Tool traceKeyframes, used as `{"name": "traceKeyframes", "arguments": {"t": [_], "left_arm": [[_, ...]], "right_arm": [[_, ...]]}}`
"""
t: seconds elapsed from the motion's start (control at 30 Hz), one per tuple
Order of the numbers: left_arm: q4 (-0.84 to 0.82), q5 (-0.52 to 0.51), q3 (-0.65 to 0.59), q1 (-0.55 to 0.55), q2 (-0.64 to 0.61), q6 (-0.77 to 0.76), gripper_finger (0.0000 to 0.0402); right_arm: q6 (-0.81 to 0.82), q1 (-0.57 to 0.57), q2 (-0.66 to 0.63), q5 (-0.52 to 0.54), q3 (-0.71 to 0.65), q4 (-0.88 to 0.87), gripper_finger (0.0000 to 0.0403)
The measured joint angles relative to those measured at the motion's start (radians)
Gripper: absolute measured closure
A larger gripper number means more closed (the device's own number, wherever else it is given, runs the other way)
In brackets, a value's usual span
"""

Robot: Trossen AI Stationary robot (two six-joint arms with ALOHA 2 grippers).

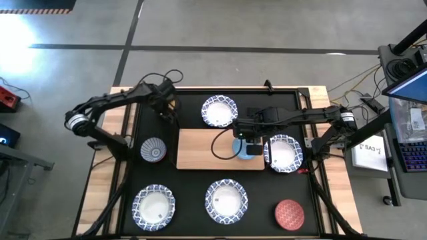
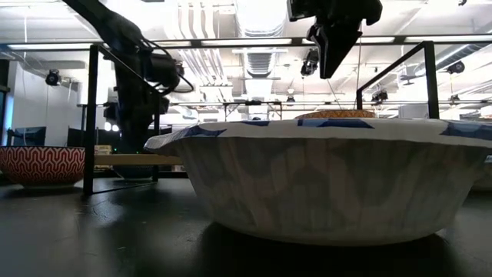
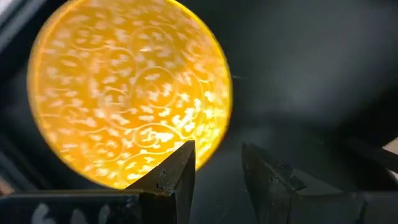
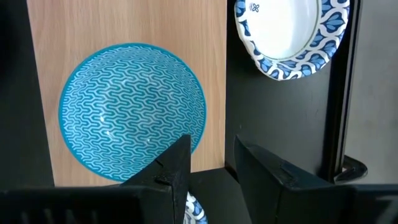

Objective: Place and stack bowls onto a shelf
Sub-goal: Stack the small yellow and dark blue patterned bowl on top of the small light blue and yellow patterned bowl

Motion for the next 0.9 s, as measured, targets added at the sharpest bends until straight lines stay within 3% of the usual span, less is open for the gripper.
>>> {"name": "traceKeyframes", "arguments": {"t": [0.57,0.9], "left_arm": [[0.048,0.005,-0.004,0.000,0.143,0.018,0.0290],[0.053,-0.001,-0.001,0.000,0.178,0.035,0.0390]], "right_arm": [[-0.016,0.000,0.000,0.001,0.000,-0.007,0.0303],[-0.019,0.000,0.000,0.001,0.000,-0.009,0.0306]]}}
